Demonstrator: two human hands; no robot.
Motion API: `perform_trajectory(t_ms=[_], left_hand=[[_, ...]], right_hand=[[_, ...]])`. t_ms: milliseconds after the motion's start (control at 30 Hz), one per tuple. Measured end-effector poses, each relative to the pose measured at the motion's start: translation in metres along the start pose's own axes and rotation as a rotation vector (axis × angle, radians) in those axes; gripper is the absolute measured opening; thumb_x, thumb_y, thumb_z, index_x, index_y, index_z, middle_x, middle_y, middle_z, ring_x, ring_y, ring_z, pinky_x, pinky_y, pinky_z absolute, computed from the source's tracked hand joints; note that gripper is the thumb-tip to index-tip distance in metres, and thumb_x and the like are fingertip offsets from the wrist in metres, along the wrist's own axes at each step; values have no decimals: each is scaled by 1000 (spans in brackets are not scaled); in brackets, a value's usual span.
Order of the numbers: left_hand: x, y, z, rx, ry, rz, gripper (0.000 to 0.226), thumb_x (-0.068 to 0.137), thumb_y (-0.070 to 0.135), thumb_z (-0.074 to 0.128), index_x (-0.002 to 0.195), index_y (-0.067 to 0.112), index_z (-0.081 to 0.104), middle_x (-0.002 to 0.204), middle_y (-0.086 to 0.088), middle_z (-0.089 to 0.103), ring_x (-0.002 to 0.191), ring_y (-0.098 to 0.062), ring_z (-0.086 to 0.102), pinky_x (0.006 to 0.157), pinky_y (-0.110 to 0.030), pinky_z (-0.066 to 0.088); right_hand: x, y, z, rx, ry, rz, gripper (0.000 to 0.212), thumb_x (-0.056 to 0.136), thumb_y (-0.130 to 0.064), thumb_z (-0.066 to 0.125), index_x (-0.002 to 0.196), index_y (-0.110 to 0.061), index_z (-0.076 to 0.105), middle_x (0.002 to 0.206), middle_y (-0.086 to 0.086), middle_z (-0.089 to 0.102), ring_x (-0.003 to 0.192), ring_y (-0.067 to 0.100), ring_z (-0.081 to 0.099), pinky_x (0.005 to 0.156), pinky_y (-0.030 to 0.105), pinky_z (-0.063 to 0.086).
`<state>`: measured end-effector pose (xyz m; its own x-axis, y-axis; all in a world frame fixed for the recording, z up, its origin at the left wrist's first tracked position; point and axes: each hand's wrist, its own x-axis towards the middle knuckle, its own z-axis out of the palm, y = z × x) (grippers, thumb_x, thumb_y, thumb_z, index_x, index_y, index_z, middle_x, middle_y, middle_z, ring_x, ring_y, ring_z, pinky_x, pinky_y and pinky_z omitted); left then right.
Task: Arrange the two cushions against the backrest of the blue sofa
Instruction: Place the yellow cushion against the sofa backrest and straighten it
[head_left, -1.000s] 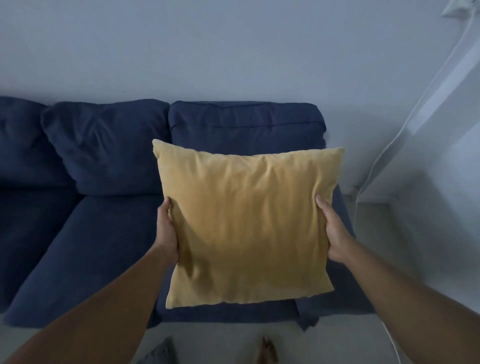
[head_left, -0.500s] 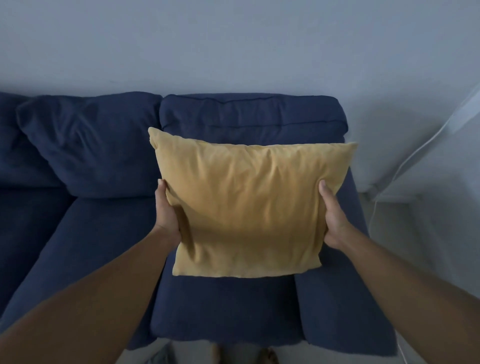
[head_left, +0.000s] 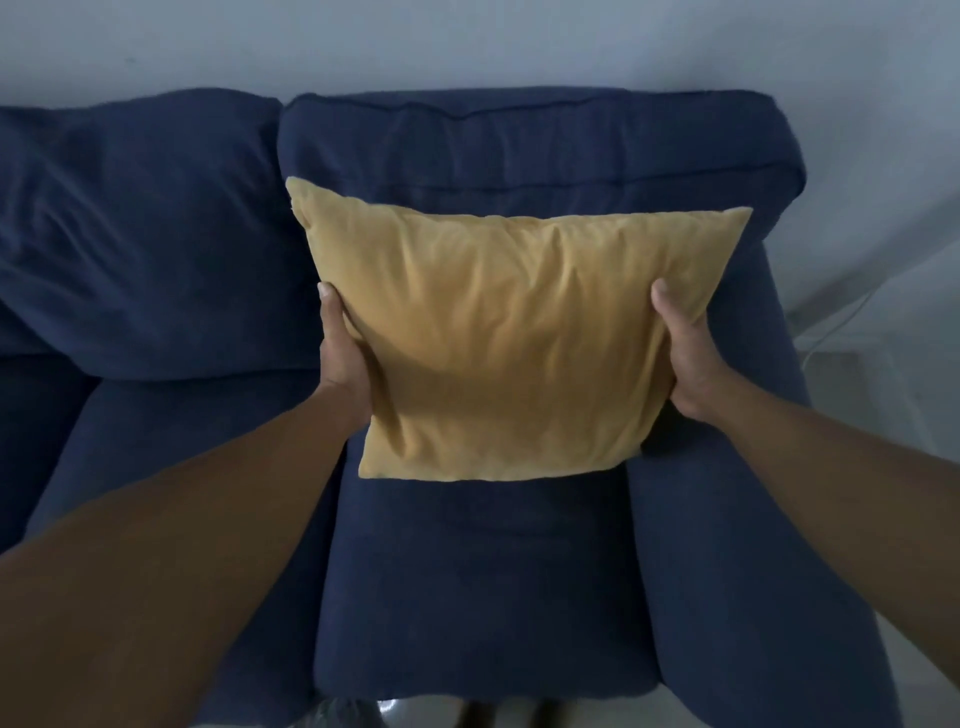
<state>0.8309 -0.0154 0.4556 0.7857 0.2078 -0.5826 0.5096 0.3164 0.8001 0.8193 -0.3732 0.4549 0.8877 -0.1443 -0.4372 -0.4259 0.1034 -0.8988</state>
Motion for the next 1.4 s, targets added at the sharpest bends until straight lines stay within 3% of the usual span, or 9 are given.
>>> perform_trajectory(t_ms=[200, 367, 567, 800, 967, 1067, 1200, 1300, 1400], left_hand=[[51, -28, -5, -26, 95, 39, 140, 27, 110, 54, 150, 44, 58, 143, 8, 67, 134, -22, 59, 121, -56, 39], [67, -48, 4, 3, 179, 56, 95, 56, 103, 51, 131, 47, 71, 127, 13, 77, 124, -21, 66, 115, -56, 45], [50, -71, 6, 14, 280, 43, 68, 62, 98, 47, 106, 52, 71, 124, 14, 76, 121, -20, 66, 116, -53, 46], [52, -63, 13, 49, 347, 63, 69, 67, 98, 46, 106, 47, 72, 115, 13, 78, 111, -20, 70, 107, -51, 53], [66, -49, 23, 149, 447, 37, 62, 92, 82, 45, 127, 33, 56, 114, 12, 65, 111, -19, 63, 98, -41, 48], [60, -57, 25, 249, 579, 288, 63, 102, 67, 46, 152, 29, 43, 149, 4, 55, 138, -20, 53, 111, -42, 44], [29, -70, 34, 733, 484, 887, 79, 101, 52, 58, 166, 15, 31, 178, -10, 19, 164, -32, 15, 133, -53, 2], [26, -85, 51, 1174, 237, 1260, 78, 99, 54, 59, 163, 15, 38, 172, -20, 31, 160, -43, 21, 130, -51, -3], [40, -95, 65, 1608, 121, 1420, 73, 100, 56, 57, 163, 23, 42, 171, -17, 36, 158, -43, 29, 123, -70, 12]], right_hand=[[40, 29, 6, -39, -34, 17, 125, 59, -88, 84, 165, -43, 35, 154, -14, 60, 141, 14, 58, 122, 58, 43], [59, 54, 0, -30, -26, 12, 119, 57, -88, 86, 160, -46, 42, 150, -18, 64, 137, 11, 62, 120, 54, 46], [52, 72, -2, -43, -60, -24, 119, 63, -88, 83, 163, -39, 40, 152, -18, 63, 140, 8, 60, 124, 51, 43], [56, 71, -4, -68, -18, -8, 116, 67, -89, 79, 164, -43, 36, 152, -21, 60, 140, 6, 57, 125, 51, 40], [68, 64, 1, -165, 76, 70, 108, 81, -82, 73, 168, -43, 21, 123, -33, 51, 106, -8, 51, 106, 44, 42], [60, 68, 3, -292, 301, -96, 109, 91, -70, 73, 173, -32, 10, 152, -18, 48, 126, -3, 54, 107, 32, 44], [30, 76, 17, -753, 582, -629, 87, 105, -49, 65, 170, -4, 29, 175, 18, 33, 161, 35, 33, 128, 59, 30], [17, 92, 43, -1078, 417, -962, 72, 104, -44, 64, 162, -4, 49, 169, 26, 40, 159, 46, 36, 126, 67, 27], [18, 112, 64, -1384, 201, -1042, 75, 106, -58, 52, 165, -11, 49, 172, 24, 37, 161, 45, 33, 126, 71, 25]])
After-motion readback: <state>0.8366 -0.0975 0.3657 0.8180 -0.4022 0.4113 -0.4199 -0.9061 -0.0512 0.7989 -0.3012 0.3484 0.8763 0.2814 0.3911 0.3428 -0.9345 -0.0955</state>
